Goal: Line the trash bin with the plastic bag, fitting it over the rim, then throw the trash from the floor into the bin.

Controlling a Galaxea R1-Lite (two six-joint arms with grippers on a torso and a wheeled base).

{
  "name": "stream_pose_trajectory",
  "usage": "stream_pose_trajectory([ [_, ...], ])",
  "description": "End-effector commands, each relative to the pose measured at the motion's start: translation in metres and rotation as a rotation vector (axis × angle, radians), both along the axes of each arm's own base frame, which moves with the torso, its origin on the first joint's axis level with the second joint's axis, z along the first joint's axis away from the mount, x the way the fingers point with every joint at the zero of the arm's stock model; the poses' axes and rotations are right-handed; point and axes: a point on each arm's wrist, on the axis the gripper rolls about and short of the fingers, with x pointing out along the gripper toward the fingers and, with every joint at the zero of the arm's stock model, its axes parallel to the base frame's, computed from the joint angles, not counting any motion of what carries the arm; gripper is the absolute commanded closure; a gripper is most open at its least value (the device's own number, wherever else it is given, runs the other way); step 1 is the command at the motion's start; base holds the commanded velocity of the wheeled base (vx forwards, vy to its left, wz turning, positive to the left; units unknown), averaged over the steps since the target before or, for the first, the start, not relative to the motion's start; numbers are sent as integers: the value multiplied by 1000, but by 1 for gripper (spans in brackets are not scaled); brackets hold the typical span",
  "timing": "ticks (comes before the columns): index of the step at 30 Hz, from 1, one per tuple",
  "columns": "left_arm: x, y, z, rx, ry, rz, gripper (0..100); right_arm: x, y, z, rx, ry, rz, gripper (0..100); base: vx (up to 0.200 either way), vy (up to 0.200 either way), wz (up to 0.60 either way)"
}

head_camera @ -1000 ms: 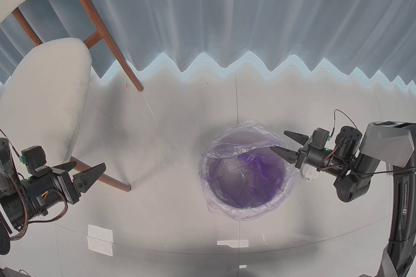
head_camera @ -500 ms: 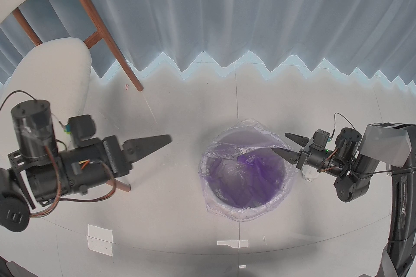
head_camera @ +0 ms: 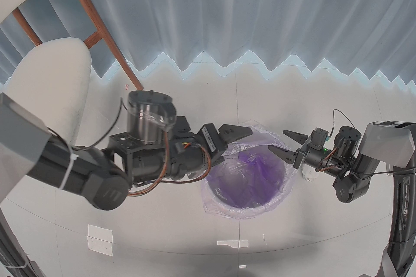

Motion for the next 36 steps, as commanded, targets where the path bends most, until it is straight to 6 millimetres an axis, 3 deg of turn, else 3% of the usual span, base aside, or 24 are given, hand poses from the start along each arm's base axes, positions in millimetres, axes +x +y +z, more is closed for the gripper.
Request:
stream_pose_trajectory([
  [1,26,-42,-40,-40,167,-4,0,-5,6,6,-18,-45,16,0,0,0,0],
  [4,26,-43,-41,-43,170,-5,0,-5,6,6,-21,-49,16,0,0,0,0],
  [5,34,-50,-56,-28,194,0,0,-7,10,4,-32,-51,27,0,0,0,0],
  [14,56,-61,-81,-29,210,18,0,-8,12,3,-31,-47,33,0,0,0,0],
  [21,74,-71,-78,-61,169,30,0,-8,11,3,-30,-46,31,0,0,0,0],
  [22,74,-71,-78,-61,169,30,100,-8,11,3,-30,-46,31,0,0,0,0],
  [25,80,-76,-68,-85,145,18,100,-8,11,3,-33,-47,32,0,0,0,0],
  [36,103,-84,-66,-107,119,32,100,-11,11,3,-32,-36,33,0,0,0,0],
])
